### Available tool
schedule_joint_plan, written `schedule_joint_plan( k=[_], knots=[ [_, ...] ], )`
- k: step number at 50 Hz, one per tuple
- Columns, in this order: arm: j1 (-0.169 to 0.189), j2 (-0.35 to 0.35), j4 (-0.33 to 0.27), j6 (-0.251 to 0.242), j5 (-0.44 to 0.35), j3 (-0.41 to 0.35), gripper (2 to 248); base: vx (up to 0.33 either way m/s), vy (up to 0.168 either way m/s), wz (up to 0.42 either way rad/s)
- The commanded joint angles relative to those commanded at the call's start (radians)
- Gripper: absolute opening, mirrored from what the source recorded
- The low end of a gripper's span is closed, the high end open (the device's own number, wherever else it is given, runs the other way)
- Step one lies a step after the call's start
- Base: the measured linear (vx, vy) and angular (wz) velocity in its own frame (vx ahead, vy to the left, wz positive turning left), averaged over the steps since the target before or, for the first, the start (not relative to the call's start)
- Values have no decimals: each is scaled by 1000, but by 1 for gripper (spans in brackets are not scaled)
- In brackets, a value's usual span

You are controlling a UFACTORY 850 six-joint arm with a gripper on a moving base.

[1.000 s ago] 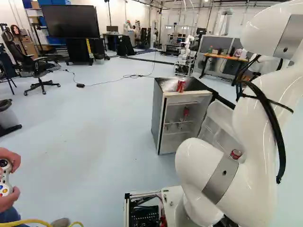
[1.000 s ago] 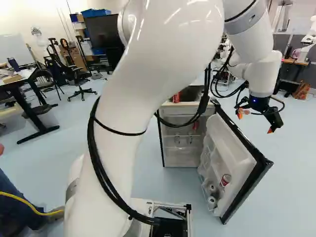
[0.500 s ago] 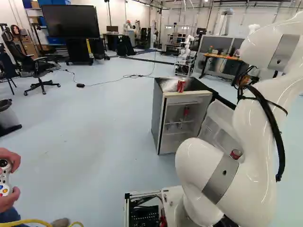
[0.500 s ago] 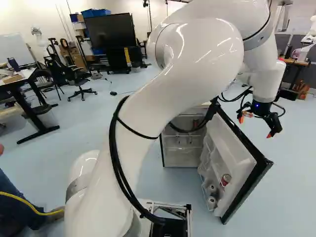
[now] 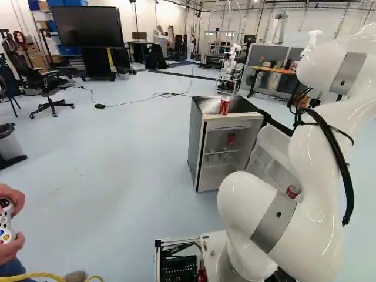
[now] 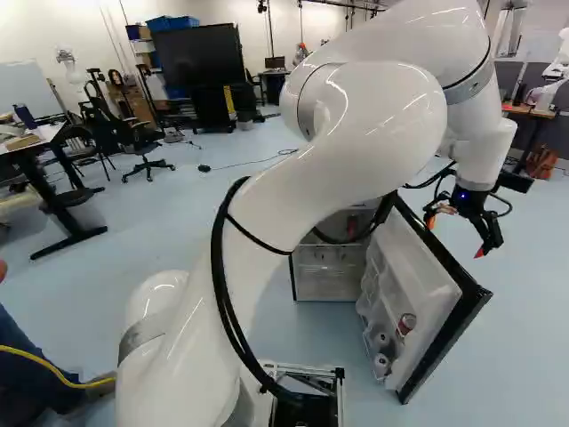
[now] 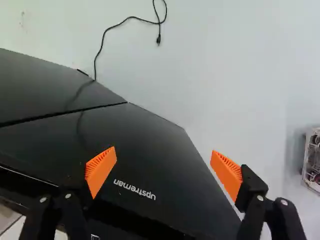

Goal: Grab a drink from the fridge

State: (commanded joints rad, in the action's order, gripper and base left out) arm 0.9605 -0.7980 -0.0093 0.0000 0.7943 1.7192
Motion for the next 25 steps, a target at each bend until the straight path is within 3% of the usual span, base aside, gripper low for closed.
schedule_joint_plan(
  k=[13, 25],
  knots=[
    [0, 0, 0, 0, 89, -1, 247, 0, 0, 0],
    [-9, 22, 0, 0, 126, -37, 247, 0, 0, 0]
  ],
)
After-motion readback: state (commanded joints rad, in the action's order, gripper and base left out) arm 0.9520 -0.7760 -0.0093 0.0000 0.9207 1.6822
